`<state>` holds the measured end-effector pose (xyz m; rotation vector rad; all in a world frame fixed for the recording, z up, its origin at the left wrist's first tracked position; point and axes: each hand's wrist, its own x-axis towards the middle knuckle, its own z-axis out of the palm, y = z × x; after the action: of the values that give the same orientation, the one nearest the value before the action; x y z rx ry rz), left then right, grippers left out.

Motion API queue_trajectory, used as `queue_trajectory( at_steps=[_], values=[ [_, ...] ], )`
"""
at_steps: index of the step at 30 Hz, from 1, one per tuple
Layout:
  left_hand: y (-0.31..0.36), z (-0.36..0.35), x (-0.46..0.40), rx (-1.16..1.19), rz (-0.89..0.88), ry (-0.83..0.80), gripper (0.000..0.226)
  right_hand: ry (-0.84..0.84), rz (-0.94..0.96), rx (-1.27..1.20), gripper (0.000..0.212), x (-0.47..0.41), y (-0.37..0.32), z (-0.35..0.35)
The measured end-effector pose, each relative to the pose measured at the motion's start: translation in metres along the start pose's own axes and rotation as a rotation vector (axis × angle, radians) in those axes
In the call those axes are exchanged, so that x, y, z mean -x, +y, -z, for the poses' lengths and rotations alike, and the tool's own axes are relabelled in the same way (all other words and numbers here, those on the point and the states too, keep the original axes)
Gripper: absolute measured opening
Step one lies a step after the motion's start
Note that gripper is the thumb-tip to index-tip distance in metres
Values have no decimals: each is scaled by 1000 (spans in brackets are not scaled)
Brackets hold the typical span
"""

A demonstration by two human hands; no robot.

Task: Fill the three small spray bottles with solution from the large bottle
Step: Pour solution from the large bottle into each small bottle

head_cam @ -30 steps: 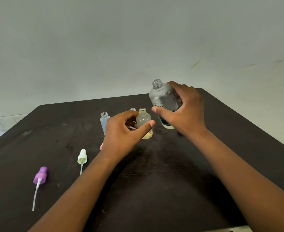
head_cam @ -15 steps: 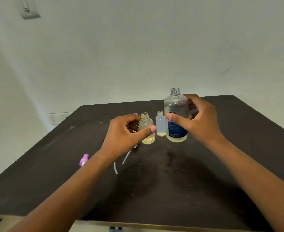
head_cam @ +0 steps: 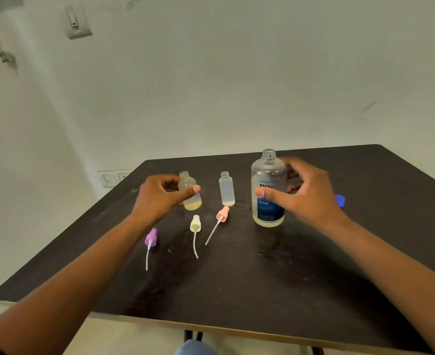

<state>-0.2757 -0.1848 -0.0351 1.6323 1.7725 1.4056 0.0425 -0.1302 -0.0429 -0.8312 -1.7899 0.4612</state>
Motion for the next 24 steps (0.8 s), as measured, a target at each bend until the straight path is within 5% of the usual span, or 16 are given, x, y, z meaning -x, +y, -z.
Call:
queue_trajectory(
  at_steps=[24],
  values=[
    [-41,-6,-18,-43,165,44,45,-20,-3,37,81,-2,-3,1]
  ],
)
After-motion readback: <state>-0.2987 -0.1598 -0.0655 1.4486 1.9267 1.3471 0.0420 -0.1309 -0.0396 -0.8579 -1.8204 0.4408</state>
